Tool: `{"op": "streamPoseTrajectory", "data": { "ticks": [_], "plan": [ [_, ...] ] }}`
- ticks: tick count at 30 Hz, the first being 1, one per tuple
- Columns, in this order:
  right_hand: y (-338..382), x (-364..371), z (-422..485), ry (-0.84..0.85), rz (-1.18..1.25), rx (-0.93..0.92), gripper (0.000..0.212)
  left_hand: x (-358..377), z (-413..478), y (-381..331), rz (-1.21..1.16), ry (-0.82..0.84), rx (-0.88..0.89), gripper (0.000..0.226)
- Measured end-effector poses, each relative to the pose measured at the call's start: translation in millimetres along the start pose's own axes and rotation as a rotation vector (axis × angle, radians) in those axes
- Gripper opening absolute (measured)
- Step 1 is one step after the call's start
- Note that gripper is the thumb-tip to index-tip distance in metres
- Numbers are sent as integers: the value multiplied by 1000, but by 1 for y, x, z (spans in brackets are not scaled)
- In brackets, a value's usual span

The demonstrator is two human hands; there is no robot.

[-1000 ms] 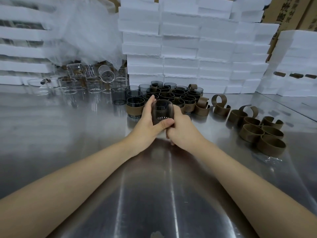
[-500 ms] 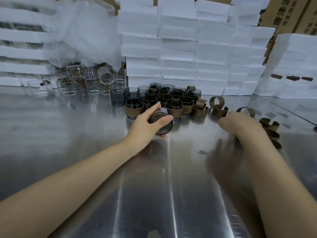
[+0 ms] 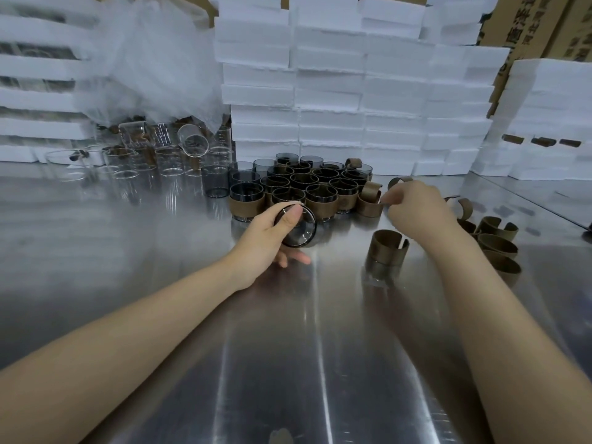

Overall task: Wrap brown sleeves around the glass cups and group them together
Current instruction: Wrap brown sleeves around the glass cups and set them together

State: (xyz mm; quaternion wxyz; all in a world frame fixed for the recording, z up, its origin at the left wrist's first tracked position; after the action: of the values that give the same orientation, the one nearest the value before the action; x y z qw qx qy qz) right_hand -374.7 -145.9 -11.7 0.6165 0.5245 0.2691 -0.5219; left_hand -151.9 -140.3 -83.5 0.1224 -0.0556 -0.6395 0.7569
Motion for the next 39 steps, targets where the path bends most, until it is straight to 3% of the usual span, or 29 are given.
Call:
{"op": "streamPoseTrajectory", "data": {
  "ticks": [2,5,8,11,13,16,18,25,30,35,39],
  "plan": [
    [5,12,-3,122,43,-31,39,-1,-1,-2,9,-1,7,35],
    [5,31,-6,304,-142,-61,38,-2,-1,-2,10,-19,-3,36],
    [3,39,-7,367,-197,-72,30,-4,1,-2,30,-39,9,39],
    [4,38,-5,345,-103,-59,15,-1,1,1,-24,-12,-11,28],
    [12,33,-6,313,182,-39,6,2,2,4,-75,11,-33,24],
    [27,24,-11,286,560,-29,20,2,2,6,-129,24,-69,29],
    [38,23,-16,280,636,-52,25,2,2,6,-157,34,-70,33],
    [64,23,-26,90,384,-258,44,2,2,-1,-105,29,40,38],
    [74,32,-30,105,354,-321,35,0,2,-3,-89,-19,-9,35],
    [71,35,-30,77,338,-304,37,11,-4,-7,-41,63,52,28],
    [71,35,-28,57,277,-319,36,12,-3,-8,-4,71,93,44]
  ]
}}
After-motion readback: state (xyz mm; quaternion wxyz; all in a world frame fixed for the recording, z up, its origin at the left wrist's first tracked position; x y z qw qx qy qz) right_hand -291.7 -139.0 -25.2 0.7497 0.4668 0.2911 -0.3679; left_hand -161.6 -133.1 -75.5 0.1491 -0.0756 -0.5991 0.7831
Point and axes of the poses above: each hand's wrist, its own z-axis towards the middle knuckle, its own x-axis out of the palm, y = z × x, the point moved 8 cm from there along z, towards the middle knuckle, and after that the axes turned 6 degrees about -z, right-handed, at the moved point
